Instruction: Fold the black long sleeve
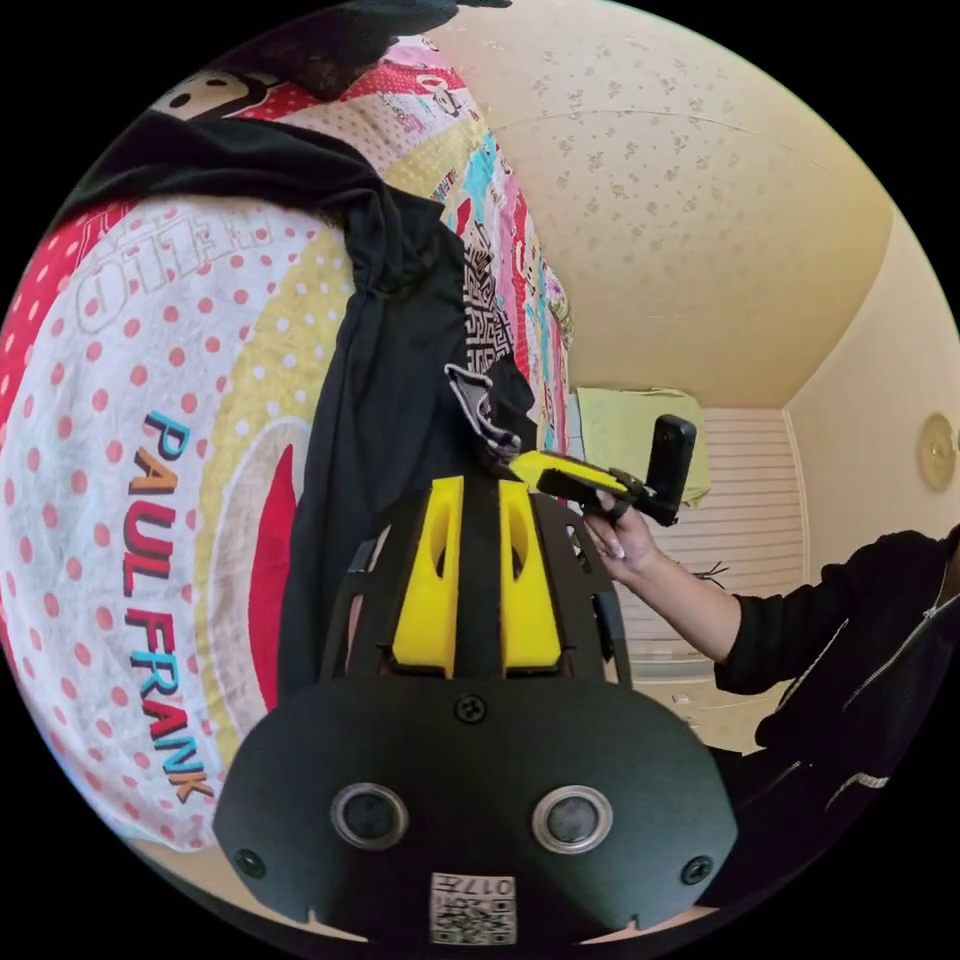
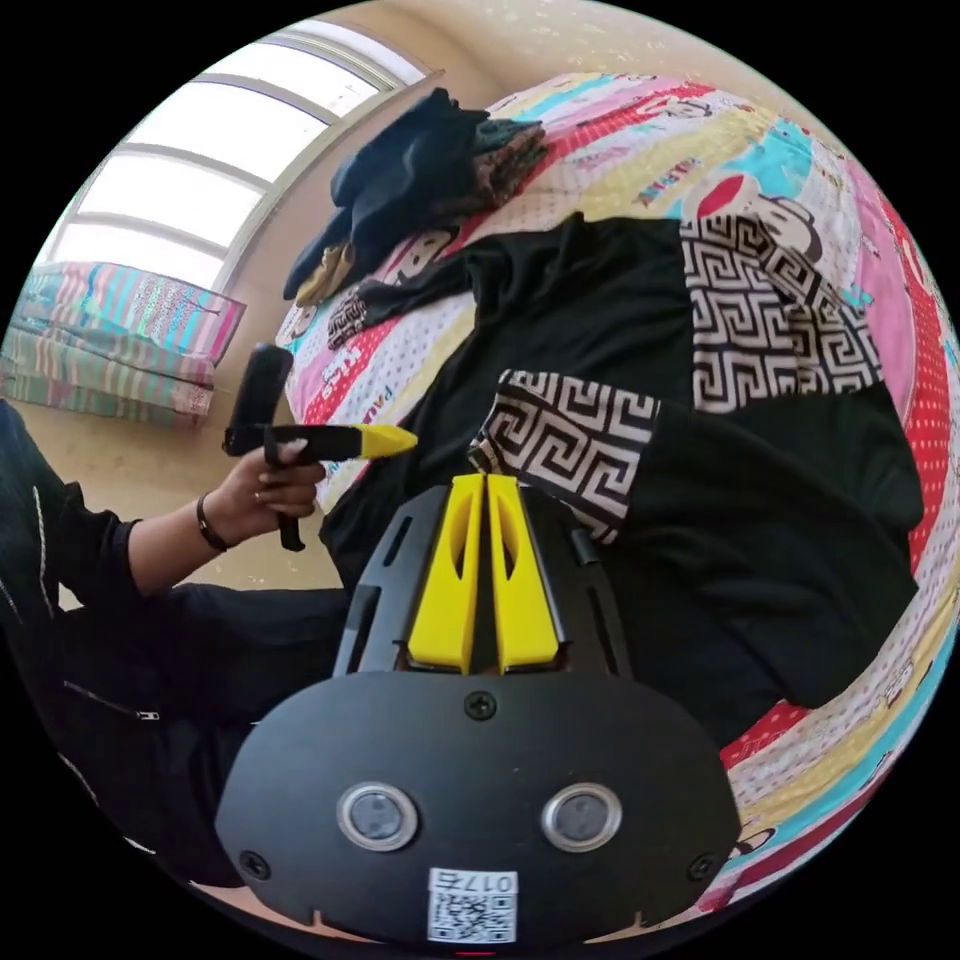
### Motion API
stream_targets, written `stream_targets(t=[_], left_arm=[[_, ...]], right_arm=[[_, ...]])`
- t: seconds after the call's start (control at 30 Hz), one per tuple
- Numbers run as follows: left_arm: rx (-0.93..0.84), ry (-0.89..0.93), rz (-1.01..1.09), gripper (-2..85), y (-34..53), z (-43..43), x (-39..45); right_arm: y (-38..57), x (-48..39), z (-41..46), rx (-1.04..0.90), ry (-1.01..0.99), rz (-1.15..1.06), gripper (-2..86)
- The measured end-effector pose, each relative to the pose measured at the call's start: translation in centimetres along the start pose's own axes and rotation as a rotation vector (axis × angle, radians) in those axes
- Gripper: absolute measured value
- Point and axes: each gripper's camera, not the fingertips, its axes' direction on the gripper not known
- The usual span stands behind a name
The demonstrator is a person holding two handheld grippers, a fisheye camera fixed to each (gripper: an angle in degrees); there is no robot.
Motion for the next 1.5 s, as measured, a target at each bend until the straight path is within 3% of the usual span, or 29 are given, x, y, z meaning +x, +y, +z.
stream_targets(t=[0.07,0.17,0.4,0.57,0.73,0.9,1.03,1.27,1.37,1.5], left_arm=[[0.003,-0.001,-0.015,9.5,-0.5,0.3,0.0],[-0.015,-0.063,-0.001,11.9,-1.7,1.4,0.6],[0.016,-0.074,-0.008,12.8,-5.2,4.7,2.1],[-0.03,-0.201,-0.053,10.1,-7.0,8.6,2.5],[-0.031,-0.366,-0.044,2.5,-6.9,9.9,4.4],[-0.025,-0.472,0.039,5.1,-7.0,10.7,7.7],[0.015,-0.444,0.031,10.3,-6.3,10.5,8.5],[0.001,-0.442,-0.016,10.4,-4.3,10.9,8.2],[0.002,-0.427,-0.049,10.1,-2.9,10.8,8.4],[-0.058,-0.469,-0.147,8.5,-1.5,11.4,8.0]], right_arm=[[2.5,2.1,2.9,-0.061,-0.065,0.077,2.2],[4.8,3.8,3.2,0.036,-0.198,0.129,3.0],[8.7,6.3,2.1,0.104,-0.261,0.202,3.9],[12.2,9.2,0.4,0.193,-0.346,0.257,4.2],[15.1,11.6,-1.1,0.243,-0.329,0.288,4.5],[16.2,14.0,-2.0,0.259,-0.247,0.282,5.9],[12.9,13.6,-1.4,0.181,-0.145,0.084,7.2],[2.4,8.6,5.0,-0.094,0.029,-0.398,9.3],[0.3,8.0,9.4,-0.281,0.07,-0.504,10.1],[0.0,7.9,13.6,-0.38,0.193,-0.541,8.9]])
